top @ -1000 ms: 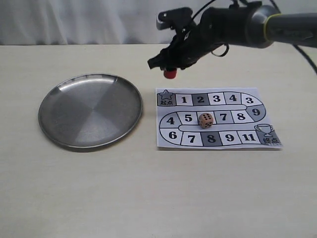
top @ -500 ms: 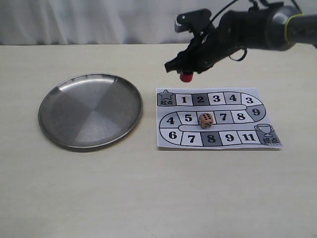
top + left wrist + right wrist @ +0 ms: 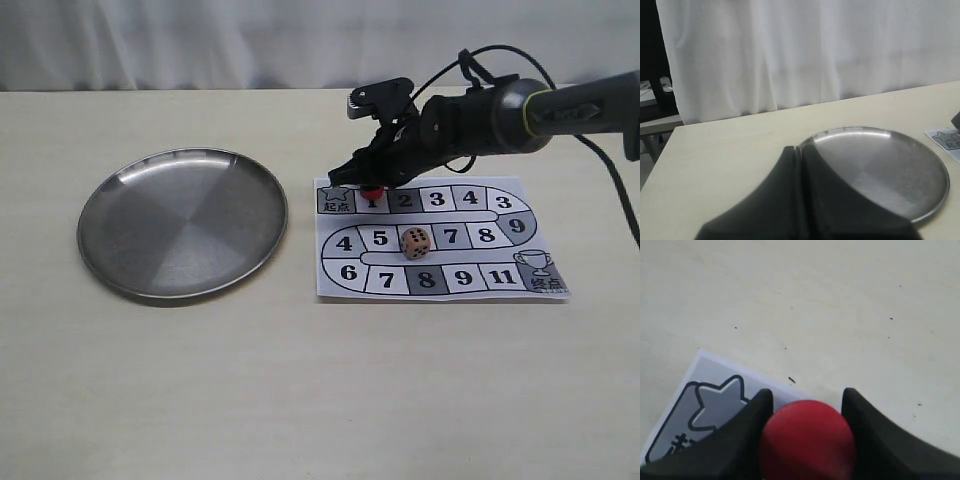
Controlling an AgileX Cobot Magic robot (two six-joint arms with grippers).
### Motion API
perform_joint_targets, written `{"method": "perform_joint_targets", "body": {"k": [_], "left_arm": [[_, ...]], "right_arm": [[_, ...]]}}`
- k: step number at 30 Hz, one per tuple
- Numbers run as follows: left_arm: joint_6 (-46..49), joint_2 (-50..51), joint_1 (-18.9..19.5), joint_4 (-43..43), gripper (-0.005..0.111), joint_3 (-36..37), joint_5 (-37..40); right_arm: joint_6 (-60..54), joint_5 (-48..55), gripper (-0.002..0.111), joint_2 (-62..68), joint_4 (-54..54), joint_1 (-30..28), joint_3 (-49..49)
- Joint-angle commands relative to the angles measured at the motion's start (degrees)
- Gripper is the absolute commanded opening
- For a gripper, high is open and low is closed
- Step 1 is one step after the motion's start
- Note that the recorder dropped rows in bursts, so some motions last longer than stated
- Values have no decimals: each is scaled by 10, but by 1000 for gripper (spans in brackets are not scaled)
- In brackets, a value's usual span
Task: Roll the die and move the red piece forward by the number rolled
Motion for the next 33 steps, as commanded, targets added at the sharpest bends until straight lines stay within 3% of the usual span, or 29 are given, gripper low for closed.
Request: {"method": "perform_joint_targets", "body": {"k": [1,16,33], "left_arm": [[-1,-1,-5,-1,0,1,-5],[-1,-1,-5,-1,0,1,-5],[-1,-1,-5,-1,0,1,-5]], "right_arm": [[-2,42,5,8,-5,0,10],[-2,74,5,-143,-21,-35,7],[-2,86,5,-6,-21,-48,10]]}}
